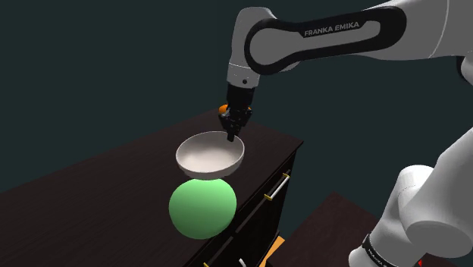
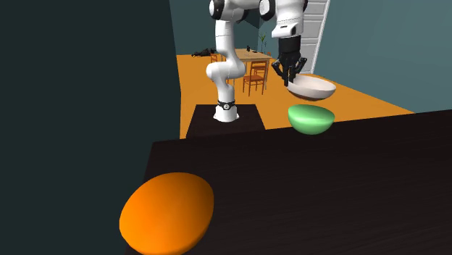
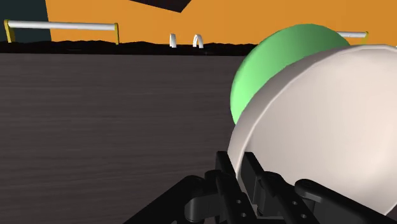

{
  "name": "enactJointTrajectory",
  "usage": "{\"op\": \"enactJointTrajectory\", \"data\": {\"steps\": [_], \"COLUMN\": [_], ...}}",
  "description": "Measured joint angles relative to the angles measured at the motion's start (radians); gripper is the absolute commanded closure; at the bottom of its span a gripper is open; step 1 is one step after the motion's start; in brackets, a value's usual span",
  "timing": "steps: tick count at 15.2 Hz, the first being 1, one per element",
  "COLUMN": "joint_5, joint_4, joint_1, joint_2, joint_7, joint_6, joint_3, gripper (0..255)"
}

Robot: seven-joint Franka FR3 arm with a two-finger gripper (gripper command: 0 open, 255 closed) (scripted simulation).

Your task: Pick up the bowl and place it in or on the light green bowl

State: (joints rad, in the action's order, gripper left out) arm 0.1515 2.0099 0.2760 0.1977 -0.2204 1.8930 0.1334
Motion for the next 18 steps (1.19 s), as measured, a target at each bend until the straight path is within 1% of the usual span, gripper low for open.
{"op": "enactJointTrajectory", "data": {"steps": [3, 5, 18], "joint_5": [0.002, 0.003, 0.01], "joint_4": [-0.028, -0.007, 0.139], "joint_1": [0.03, 0.039, 0.048], "joint_2": [-0.001, -0.002, -0.029], "joint_7": [-0.077, -0.097, -0.095], "joint_6": [-0.017, 0.008, 0.181], "joint_3": [0.045, 0.06, 0.074], "gripper": [255, 255, 255]}}
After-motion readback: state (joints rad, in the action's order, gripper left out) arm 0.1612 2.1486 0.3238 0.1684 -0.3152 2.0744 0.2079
